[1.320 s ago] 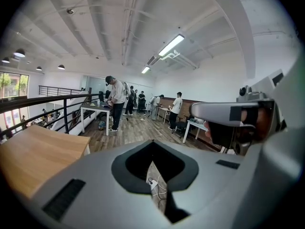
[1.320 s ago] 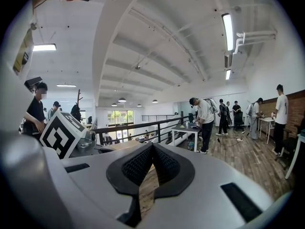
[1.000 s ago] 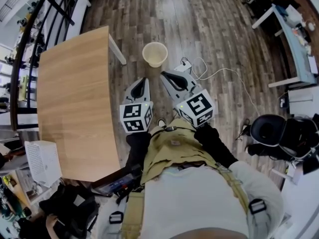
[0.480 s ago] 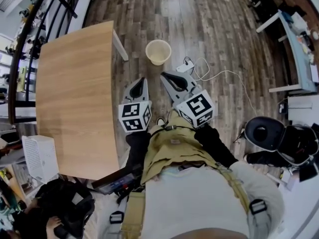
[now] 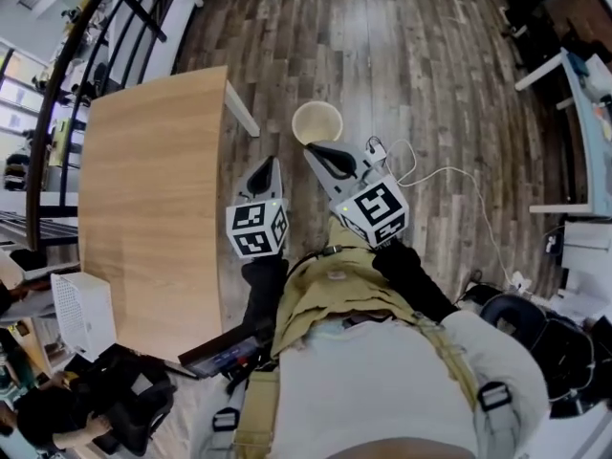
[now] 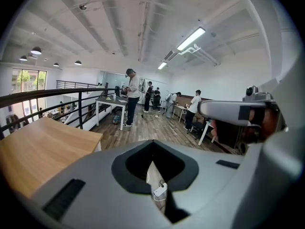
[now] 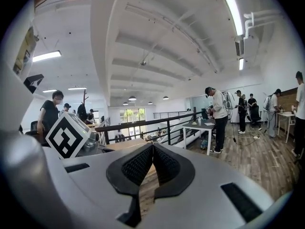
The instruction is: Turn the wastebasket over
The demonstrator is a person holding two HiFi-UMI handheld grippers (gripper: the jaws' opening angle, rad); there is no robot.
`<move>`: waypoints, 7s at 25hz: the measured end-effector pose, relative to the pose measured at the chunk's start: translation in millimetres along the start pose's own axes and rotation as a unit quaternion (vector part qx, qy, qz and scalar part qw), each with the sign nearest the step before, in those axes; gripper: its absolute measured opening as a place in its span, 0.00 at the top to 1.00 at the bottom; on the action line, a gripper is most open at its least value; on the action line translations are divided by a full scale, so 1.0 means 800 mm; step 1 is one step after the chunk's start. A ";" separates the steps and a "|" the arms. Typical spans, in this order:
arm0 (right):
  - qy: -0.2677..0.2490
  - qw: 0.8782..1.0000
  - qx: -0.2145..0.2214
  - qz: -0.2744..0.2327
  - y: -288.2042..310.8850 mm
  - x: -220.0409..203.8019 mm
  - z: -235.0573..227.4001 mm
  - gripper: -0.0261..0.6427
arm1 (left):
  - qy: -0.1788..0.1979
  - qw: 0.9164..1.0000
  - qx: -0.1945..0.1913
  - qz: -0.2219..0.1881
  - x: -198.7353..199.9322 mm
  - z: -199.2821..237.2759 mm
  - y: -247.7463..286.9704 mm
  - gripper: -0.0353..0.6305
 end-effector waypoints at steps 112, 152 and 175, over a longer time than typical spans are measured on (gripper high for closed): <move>0.210 0.889 0.058 0.403 0.311 -0.946 -0.209 0.92 | 0.235 0.867 -0.029 0.439 -0.662 0.360 0.695 0.88; 0.191 0.918 0.052 0.345 0.253 -0.637 -0.194 0.92 | 0.085 0.878 -0.112 0.457 -0.436 0.243 0.488 0.95; -0.012 0.990 -0.137 0.028 0.137 -0.036 -0.266 0.93 | 0.046 0.989 -0.143 0.006 0.105 0.009 0.279 0.94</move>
Point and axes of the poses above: the fingertips, and each gripper's own axes: y forward along the fingers, z to its left, x out of its top, the point moved 2 cm from there along -y, backward along the fingers, and after that the axes turned 10 degrees about -y, right-handed, at the moved point
